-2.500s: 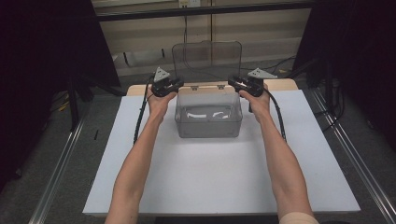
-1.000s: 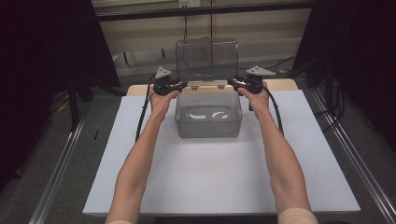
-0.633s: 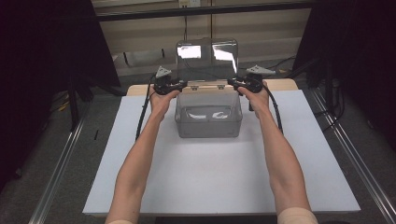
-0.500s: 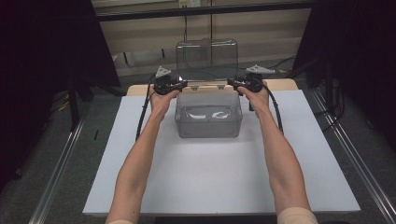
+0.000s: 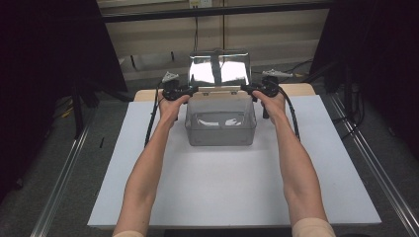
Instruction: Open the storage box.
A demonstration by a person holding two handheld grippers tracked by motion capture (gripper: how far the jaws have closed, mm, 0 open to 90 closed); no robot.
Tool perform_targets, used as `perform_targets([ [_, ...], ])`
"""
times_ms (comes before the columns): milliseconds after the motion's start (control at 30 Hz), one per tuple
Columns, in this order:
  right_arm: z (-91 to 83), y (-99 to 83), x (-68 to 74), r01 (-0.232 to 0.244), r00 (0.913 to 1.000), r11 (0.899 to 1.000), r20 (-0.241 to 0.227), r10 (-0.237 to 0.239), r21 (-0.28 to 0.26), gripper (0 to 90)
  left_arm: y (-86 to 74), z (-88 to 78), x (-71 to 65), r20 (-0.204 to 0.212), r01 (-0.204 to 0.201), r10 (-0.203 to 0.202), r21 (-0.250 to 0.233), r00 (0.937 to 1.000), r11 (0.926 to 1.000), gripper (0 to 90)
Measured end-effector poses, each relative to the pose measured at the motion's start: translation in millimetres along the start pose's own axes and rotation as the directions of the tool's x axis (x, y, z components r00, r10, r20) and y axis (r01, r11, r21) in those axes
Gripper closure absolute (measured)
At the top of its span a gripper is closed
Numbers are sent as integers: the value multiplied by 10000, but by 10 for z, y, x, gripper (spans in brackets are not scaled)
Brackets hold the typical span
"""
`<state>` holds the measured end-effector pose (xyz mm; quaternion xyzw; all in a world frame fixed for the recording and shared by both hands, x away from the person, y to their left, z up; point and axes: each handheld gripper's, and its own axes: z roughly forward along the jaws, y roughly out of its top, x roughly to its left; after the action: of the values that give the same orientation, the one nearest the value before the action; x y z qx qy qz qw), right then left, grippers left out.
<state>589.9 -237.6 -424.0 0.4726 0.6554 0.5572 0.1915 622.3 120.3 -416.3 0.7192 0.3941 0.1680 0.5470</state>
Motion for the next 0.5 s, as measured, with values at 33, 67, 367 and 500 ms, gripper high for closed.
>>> perform_targets([
  [33,0,0,1,-12,10000,10000,-7,12,-3,528,-1,0,1,36,13,-13,-4,10000,10000,514],
  [67,0,-1,-1,-37,10000,10000,-1,37,-9,529,-2,0,-2,2,21,-21,-11,10000,10000,514],
  [367,2,-10,-5,-285,9996,9996,-45,285,-14,529,-17,1,7,-135,184,-184,-17,9997,9998,502],
  [500,-6,-26,-29,-685,9974,9976,215,683,47,444,-14,4,-3,-232,-64,65,46,9997,10000,474],
])
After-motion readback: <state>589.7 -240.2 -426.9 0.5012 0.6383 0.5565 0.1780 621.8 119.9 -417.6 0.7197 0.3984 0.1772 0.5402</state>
